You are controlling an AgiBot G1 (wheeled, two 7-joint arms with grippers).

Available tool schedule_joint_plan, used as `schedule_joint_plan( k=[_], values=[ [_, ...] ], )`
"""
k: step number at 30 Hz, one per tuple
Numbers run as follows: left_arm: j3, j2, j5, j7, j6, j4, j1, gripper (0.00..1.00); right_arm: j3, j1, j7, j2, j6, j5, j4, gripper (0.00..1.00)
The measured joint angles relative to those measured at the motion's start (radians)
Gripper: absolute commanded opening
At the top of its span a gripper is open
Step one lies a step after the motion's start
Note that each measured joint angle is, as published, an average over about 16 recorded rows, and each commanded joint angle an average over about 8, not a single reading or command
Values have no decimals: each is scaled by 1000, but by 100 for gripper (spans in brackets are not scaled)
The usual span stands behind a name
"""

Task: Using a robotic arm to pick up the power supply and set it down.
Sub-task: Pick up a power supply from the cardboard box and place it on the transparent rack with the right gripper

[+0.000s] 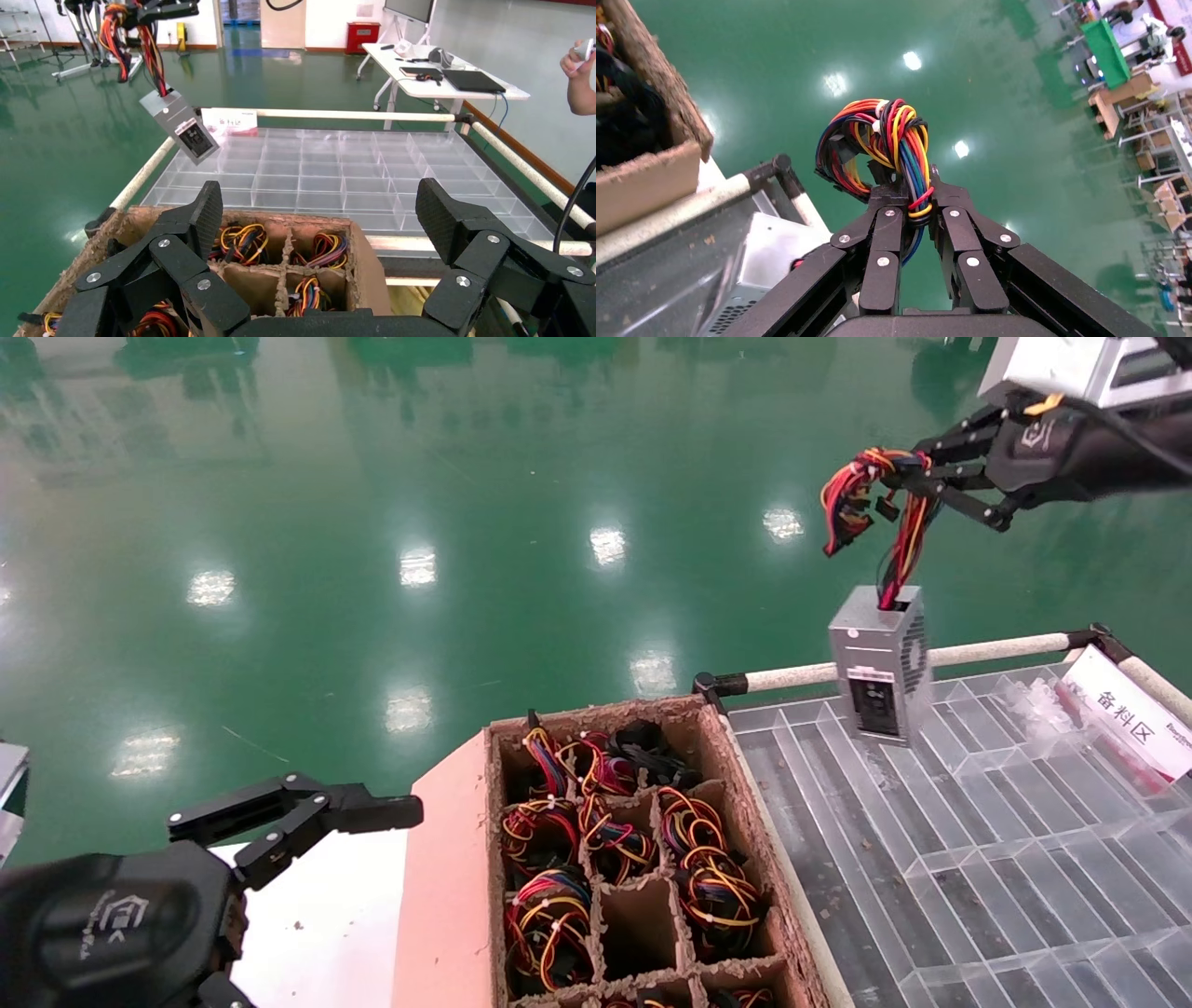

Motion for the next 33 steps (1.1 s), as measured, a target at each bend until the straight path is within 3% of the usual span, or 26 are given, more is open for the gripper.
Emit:
schedule_joint_plan(
  k=[20, 33],
  values=[
    [0, 0, 0, 0, 0, 0, 0, 100, -22, -64, -92, -140, 142, -33, -135, 0],
    [0, 0, 0, 0, 0, 0, 0, 100, -22, -106, -113, -189, 171, -33, -161, 0]
  ],
)
